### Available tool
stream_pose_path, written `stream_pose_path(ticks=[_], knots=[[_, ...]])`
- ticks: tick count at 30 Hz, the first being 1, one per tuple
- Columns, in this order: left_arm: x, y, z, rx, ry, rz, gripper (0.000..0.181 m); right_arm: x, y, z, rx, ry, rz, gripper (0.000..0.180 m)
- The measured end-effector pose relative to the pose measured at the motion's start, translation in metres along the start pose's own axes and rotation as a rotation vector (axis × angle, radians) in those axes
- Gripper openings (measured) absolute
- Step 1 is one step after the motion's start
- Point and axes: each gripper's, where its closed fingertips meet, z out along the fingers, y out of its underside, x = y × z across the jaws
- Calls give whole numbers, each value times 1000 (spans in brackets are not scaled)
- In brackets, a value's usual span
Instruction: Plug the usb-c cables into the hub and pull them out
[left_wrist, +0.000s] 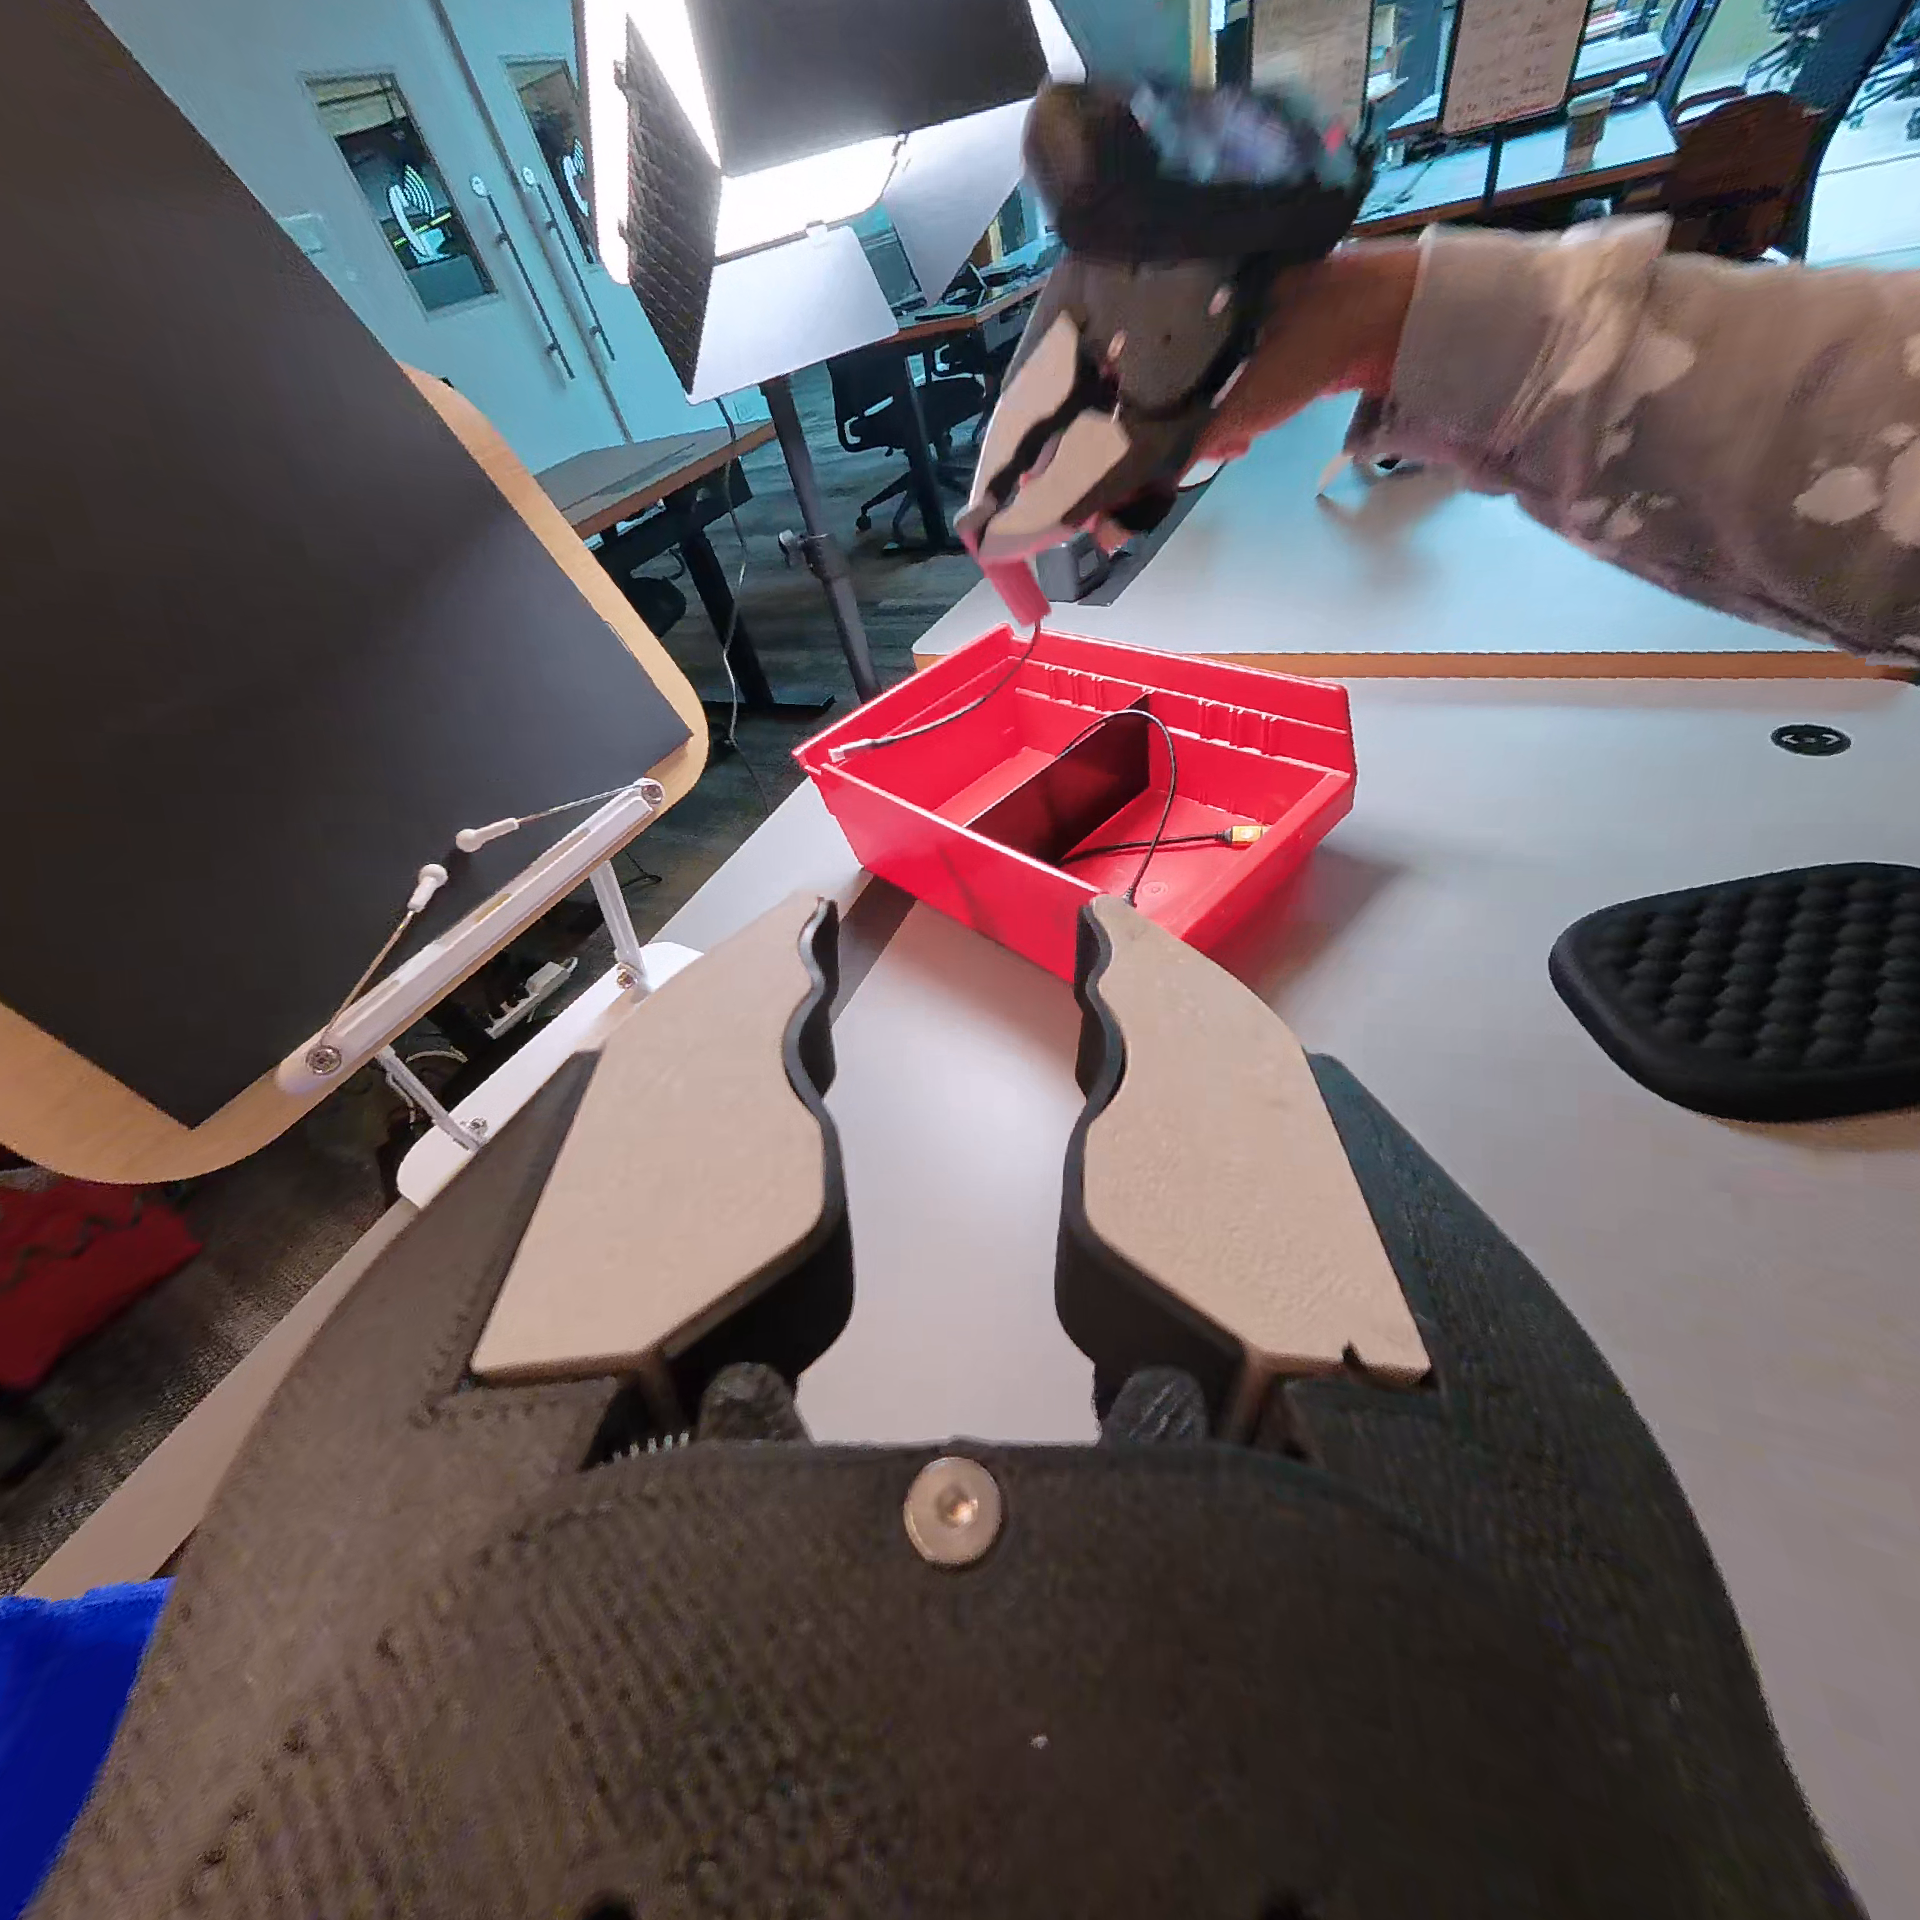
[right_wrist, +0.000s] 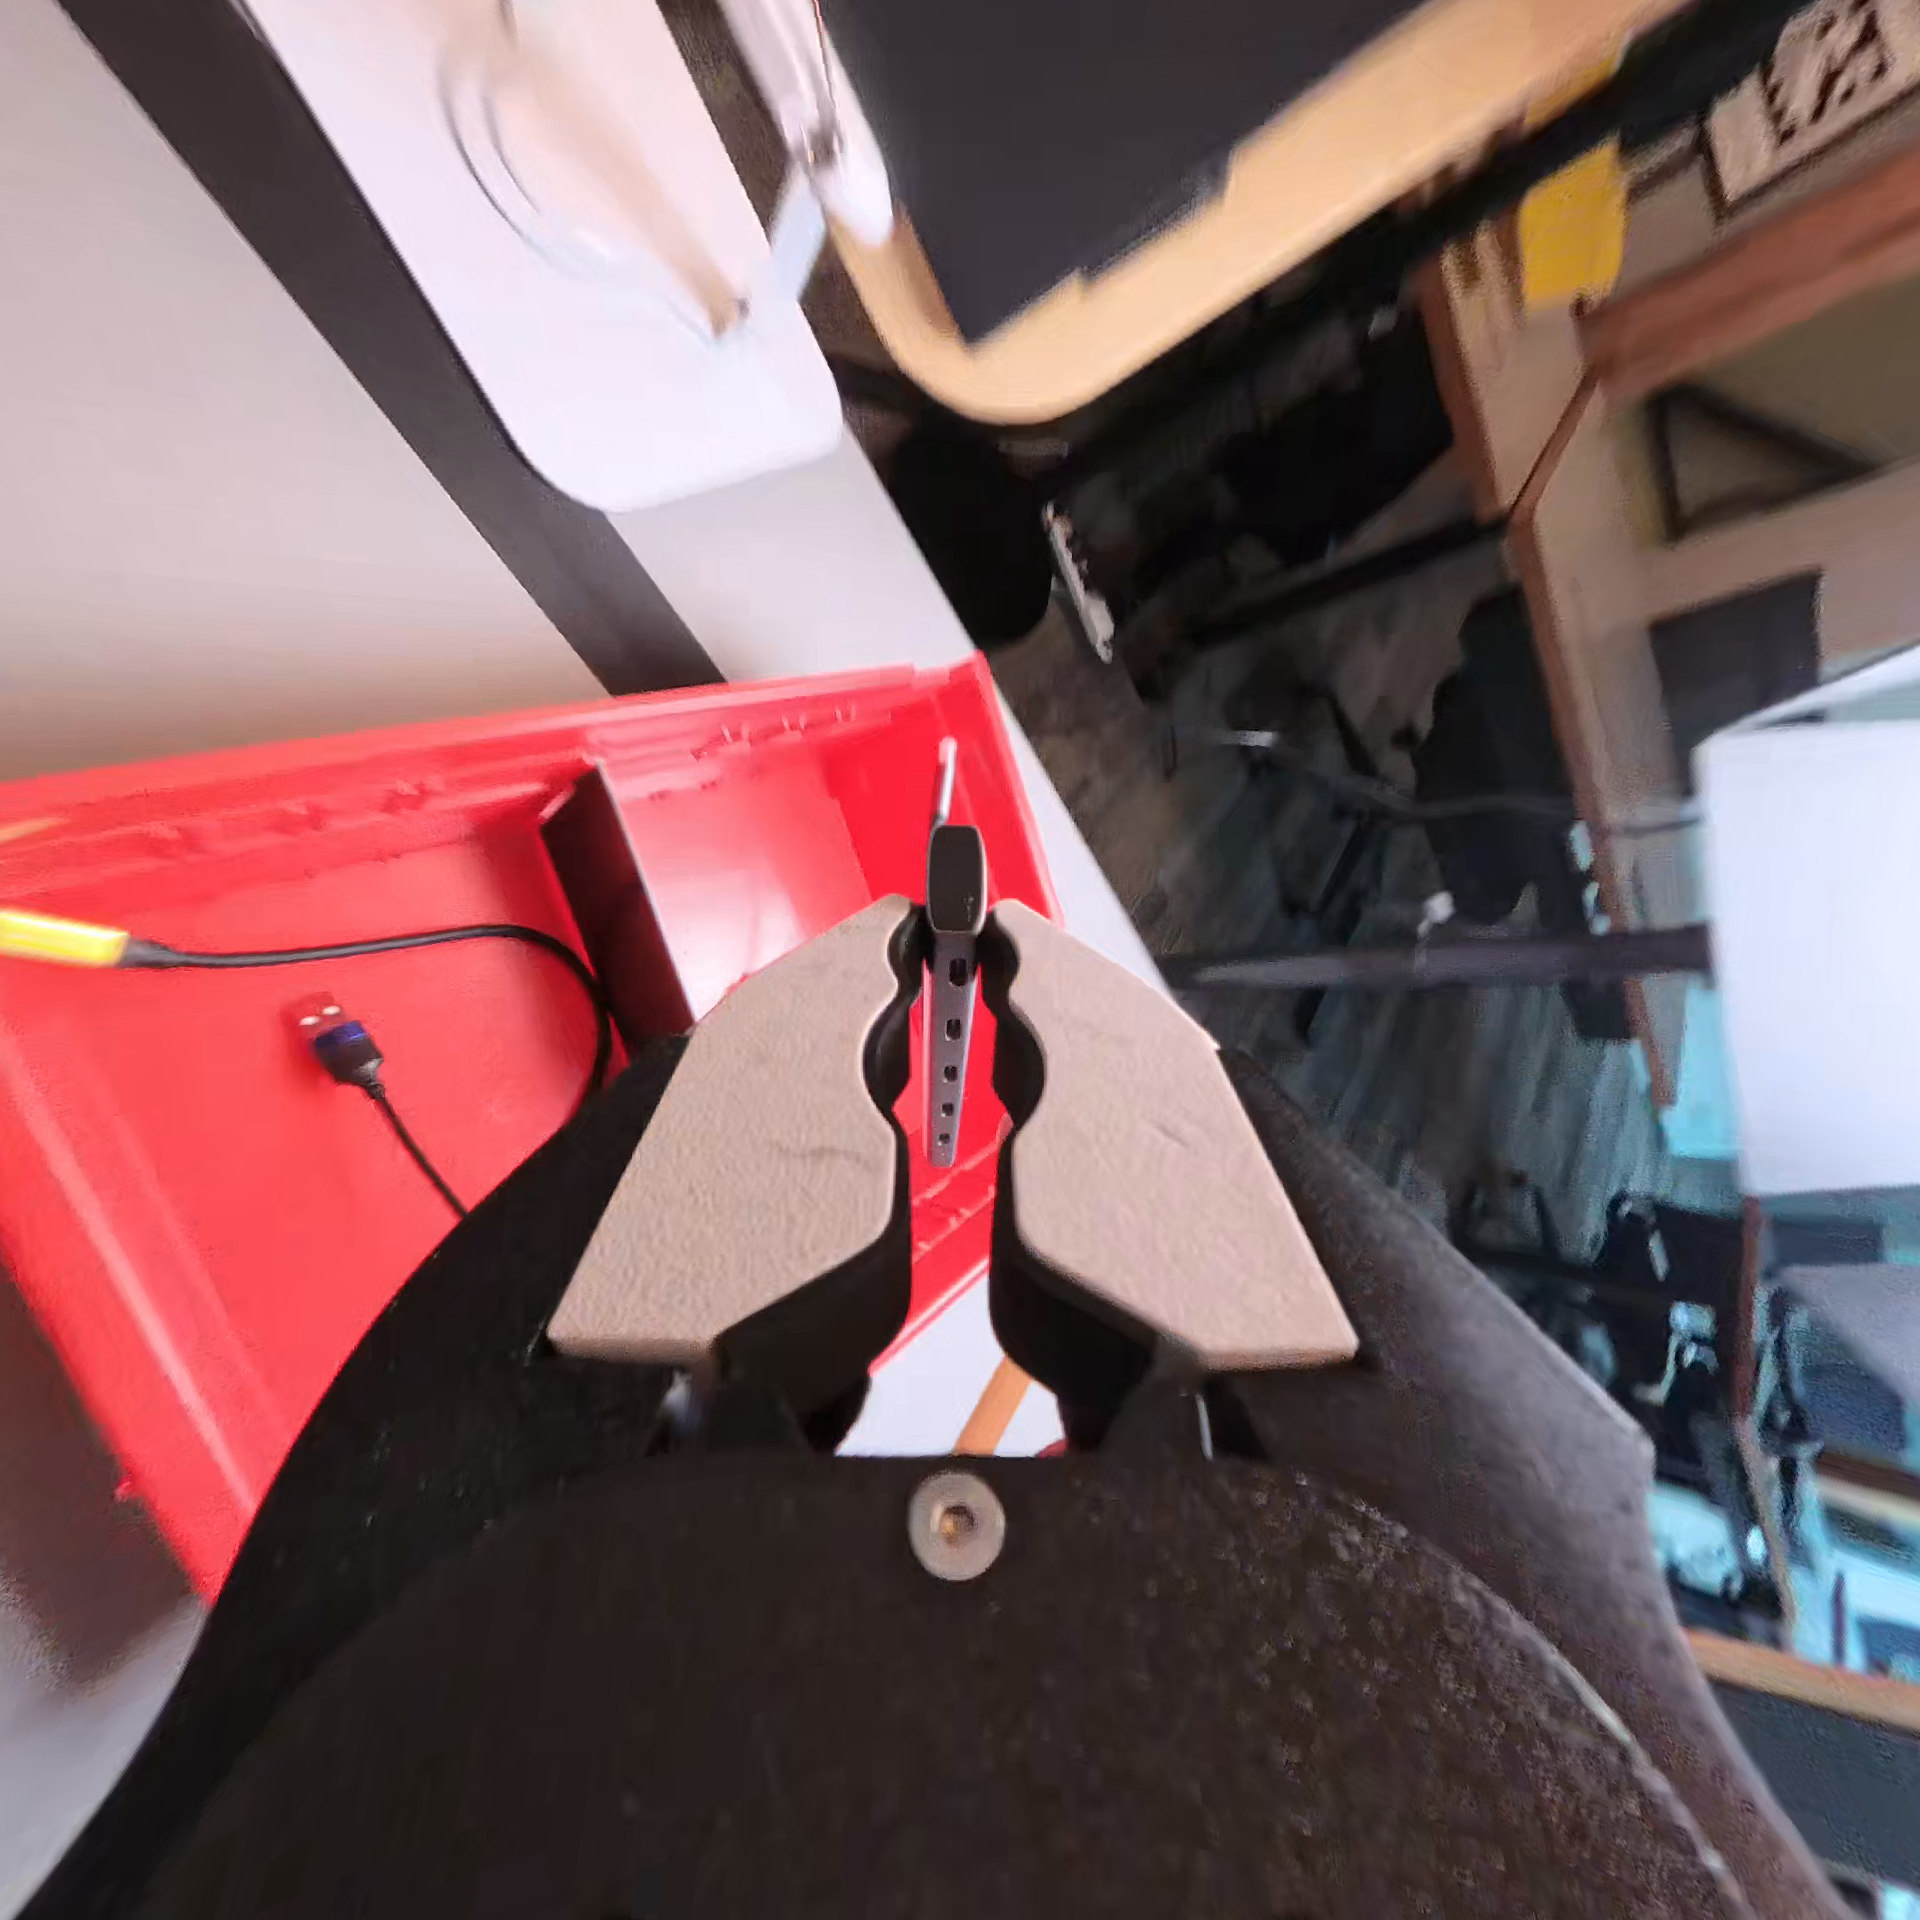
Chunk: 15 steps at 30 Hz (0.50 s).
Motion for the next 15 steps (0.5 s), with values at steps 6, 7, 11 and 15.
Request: stream_pose_path(ticks=[6, 7, 11, 15], knots=[[-6, 9, 3, -48, -26, 1, 44, -23, 61, 80, -141, -26, 118, 13], [-8, 11, 3, -57, -33, -3, 44, -26, 64, 83, -143, -52, 142, 22], [-24, 21, -3, -91, -85, -29, 43, -34, 24, 59, 65, -220, 345, 44], [-46, 35, -15, -131, -163, -79, 43, -27, -46, -16, 464, -308, 493, 43]])
